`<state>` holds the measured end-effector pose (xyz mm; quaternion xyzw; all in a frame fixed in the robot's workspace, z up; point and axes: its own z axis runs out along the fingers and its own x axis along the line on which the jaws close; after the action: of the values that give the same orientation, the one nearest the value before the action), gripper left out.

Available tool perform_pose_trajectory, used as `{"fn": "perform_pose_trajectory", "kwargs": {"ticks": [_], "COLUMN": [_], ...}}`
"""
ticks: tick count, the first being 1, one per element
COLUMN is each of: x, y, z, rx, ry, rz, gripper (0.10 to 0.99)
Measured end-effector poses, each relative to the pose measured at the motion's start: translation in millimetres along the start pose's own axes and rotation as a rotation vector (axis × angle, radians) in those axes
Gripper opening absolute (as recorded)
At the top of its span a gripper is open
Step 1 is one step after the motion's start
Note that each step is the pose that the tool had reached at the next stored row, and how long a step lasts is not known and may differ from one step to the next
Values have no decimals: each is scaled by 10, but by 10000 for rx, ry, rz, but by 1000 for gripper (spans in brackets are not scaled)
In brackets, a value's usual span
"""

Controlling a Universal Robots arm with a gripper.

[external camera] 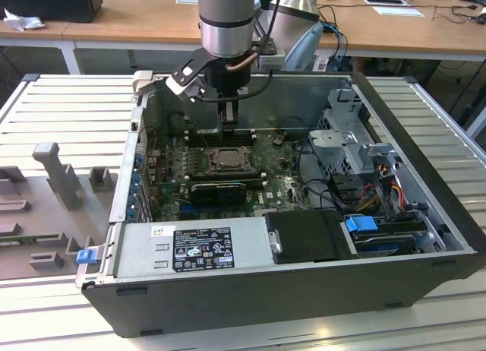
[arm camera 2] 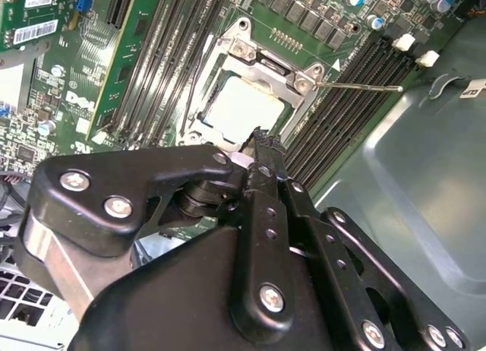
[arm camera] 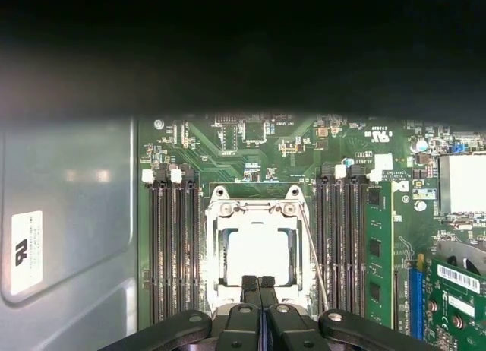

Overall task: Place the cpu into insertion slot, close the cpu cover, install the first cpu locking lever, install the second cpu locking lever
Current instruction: 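Install the first cpu locking lever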

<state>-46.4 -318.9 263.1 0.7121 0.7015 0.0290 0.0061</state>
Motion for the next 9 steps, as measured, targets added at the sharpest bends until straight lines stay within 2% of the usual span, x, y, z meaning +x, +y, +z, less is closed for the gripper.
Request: {"fn": "perform_pose_trajectory", "kwargs": {"ticks": [4, 9], "x": [0, 0], "y": [0, 0], "z": [-2, -2], "rx": [3, 17], "ry": [1, 21], "rz": [-50, -462], "gripper": [106, 106]}}
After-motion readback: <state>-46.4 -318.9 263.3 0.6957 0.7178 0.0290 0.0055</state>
